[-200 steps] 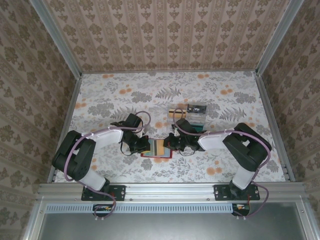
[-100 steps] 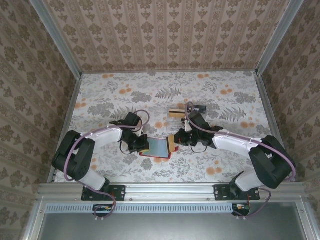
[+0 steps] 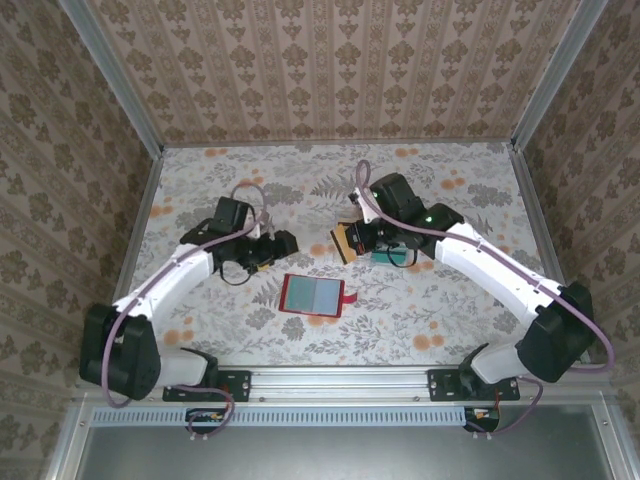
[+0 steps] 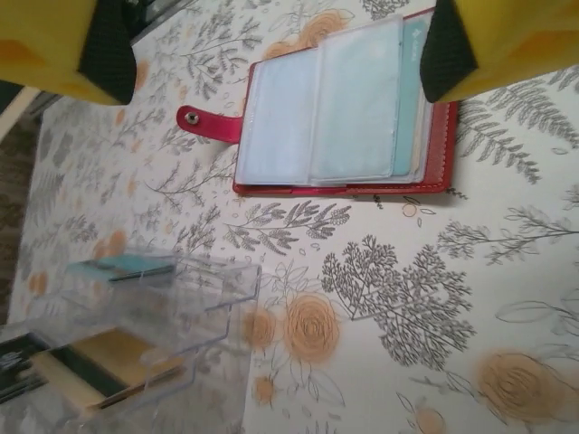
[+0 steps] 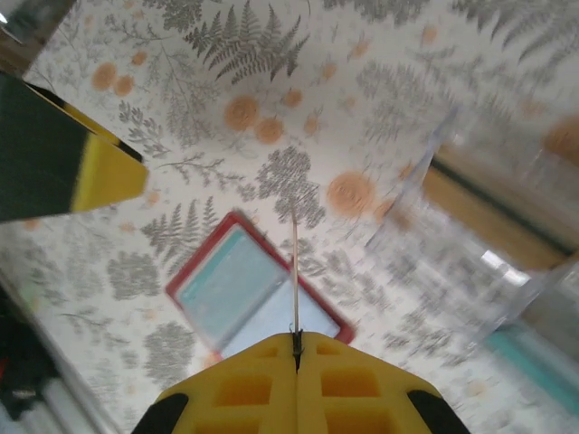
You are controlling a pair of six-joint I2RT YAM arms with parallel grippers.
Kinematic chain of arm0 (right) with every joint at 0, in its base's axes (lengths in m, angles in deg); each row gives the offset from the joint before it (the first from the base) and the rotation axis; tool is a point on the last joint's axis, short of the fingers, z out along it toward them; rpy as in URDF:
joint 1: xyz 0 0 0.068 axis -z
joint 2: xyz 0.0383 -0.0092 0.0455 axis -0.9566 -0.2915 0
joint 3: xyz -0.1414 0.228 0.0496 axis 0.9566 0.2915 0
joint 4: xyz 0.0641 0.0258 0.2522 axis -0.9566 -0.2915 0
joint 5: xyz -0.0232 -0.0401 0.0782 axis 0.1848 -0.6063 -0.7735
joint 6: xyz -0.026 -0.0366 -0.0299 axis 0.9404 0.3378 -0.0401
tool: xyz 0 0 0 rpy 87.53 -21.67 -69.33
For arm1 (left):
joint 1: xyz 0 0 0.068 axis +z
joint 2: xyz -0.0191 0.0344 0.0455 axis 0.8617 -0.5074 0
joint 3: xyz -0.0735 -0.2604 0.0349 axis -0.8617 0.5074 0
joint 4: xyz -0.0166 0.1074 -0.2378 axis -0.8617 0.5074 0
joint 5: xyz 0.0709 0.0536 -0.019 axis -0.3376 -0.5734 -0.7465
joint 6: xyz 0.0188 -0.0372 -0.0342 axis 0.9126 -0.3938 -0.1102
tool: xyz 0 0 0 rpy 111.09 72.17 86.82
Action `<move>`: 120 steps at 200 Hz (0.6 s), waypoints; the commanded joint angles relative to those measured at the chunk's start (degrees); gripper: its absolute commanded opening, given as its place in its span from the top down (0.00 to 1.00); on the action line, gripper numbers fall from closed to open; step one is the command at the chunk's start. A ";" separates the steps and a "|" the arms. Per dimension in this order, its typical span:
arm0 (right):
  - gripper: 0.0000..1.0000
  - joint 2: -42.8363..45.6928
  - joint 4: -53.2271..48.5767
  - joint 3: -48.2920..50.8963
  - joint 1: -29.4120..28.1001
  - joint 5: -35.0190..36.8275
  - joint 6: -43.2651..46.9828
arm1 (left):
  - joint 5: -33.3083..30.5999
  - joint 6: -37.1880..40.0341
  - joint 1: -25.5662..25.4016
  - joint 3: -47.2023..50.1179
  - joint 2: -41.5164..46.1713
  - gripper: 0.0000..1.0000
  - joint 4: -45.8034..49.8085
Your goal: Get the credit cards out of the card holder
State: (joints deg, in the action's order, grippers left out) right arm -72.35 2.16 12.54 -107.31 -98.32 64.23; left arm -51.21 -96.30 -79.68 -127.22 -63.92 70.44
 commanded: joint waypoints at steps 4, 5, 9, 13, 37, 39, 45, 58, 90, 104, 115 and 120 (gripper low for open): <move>1.00 -3.09 -5.98 -4.19 0.23 6.26 17.18 | 0.18 -0.39 2.21 0.34 3.92 0.00 -0.26; 1.00 -3.16 -5.98 -4.31 0.24 6.38 17.60 | 0.19 -0.34 2.31 0.39 4.06 0.00 -0.23; 1.00 -3.46 -5.99 -4.77 0.25 6.67 19.57 | 0.19 -0.42 2.61 0.56 4.46 0.00 -0.40; 1.00 -3.73 -6.00 -5.27 0.25 6.96 21.55 | 0.21 -0.47 2.88 0.73 4.94 0.00 -0.52; 1.00 -5.43 -4.94 -6.99 0.00 8.67 33.29 | 0.19 -0.39 4.37 1.80 7.09 0.00 -1.03; 1.00 -5.68 -4.83 -7.09 -0.01 8.88 34.86 | 0.19 -0.32 4.46 1.88 7.23 0.00 -1.02; 1.00 -6.09 -4.63 -7.41 -0.14 9.39 37.19 | 0.11 -0.29 4.75 2.15 7.60 0.00 -0.99; 1.00 -7.18 -4.22 -8.08 -0.41 11.39 42.33 | 0.01 -0.03 5.29 2.74 8.28 0.00 -0.98; 1.00 -11.20 -5.85 -10.27 -0.46 14.05 52.03 | 0.09 0.24 6.53 3.85 9.12 0.00 -1.16; 1.00 -12.52 -5.38 -10.40 -0.47 15.06 54.19 | 0.32 0.31 6.95 3.99 9.04 0.00 -1.39; 1.00 -13.57 -5.19 -10.72 -0.46 15.35 55.21 | 0.60 0.40 7.24 4.03 8.87 0.00 -1.55; 1.00 -14.06 -5.21 -10.89 -0.48 15.65 55.59 | 0.71 0.42 7.37 4.05 8.73 0.00 -1.60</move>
State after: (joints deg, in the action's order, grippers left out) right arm -83.95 -1.53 3.62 -107.44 -85.84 111.94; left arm -51.15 -96.37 -73.12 -123.89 -55.92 69.74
